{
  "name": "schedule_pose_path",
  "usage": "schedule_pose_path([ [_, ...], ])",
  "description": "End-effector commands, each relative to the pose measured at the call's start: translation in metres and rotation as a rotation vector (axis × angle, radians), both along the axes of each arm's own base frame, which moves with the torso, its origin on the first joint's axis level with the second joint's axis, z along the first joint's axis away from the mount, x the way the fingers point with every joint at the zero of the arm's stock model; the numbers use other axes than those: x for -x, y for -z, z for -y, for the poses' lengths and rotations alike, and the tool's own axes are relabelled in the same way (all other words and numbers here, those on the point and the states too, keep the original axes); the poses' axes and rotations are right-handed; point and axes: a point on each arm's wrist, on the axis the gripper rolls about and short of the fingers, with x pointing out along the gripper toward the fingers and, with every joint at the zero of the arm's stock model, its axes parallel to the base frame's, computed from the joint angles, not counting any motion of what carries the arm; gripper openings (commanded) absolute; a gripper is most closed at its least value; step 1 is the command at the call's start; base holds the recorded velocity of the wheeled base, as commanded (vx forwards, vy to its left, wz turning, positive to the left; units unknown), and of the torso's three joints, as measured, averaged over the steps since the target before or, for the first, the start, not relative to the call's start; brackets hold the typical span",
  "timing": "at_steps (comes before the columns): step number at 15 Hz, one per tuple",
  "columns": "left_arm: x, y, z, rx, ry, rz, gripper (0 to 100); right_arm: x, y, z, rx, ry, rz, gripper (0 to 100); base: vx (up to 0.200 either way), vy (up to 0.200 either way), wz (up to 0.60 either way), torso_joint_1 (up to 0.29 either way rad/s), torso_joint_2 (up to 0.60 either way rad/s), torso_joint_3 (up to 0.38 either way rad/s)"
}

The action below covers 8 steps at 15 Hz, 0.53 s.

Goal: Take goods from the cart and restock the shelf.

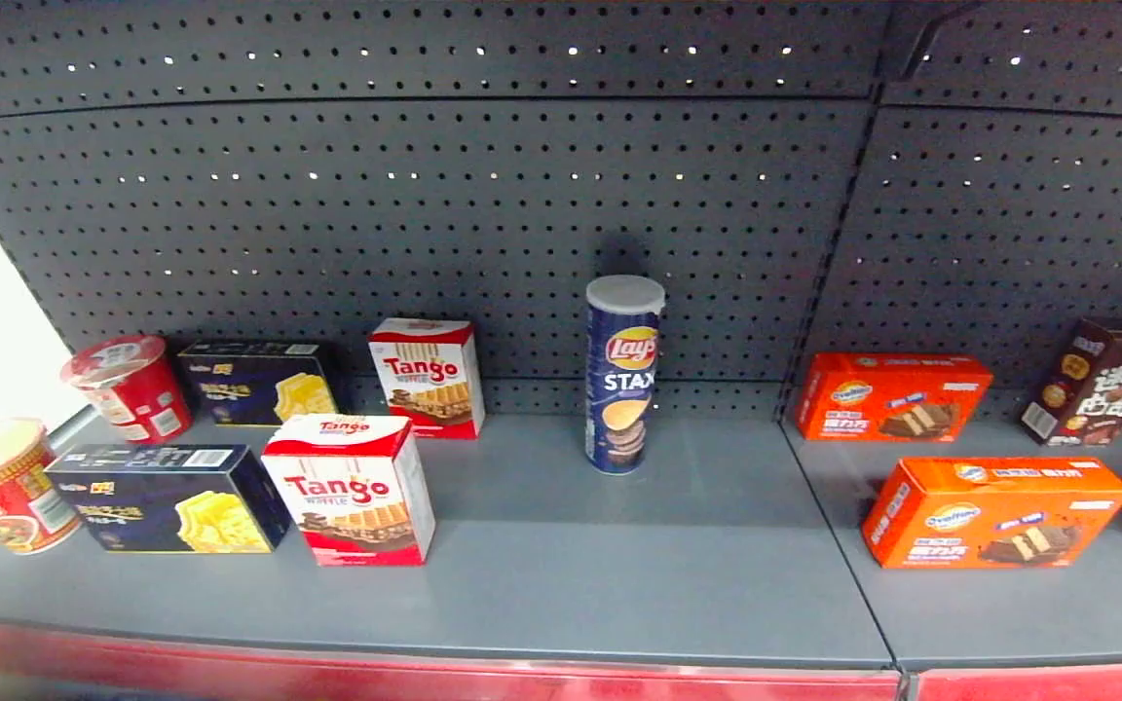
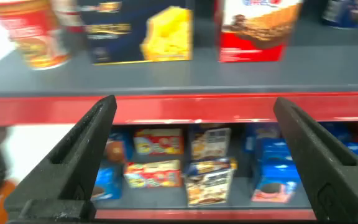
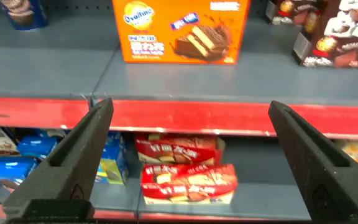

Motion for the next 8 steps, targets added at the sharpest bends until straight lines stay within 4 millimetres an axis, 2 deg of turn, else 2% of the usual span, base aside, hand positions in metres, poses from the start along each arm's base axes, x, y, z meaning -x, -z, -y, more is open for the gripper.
schedule_pose_path([
  [1, -0.0001, -0.0001, 0.0, -0.001, -0.001, -0.001, 100, -0.0001, 0.0, 0.0, 0.0, 0.0, -0.001, 100, 0.0, 0.0, 0.6, -0.007, 0.0, 0.007],
  [8, -0.0001, 0.0001, 0.0, 0.001, -0.001, -0.003, 100, -0.0002, 0.0, 0.0, 0.0, 0.0, -0.003, 100, 0.0, 0.0, 0.6, 0.008, 0.0, 0.001],
])
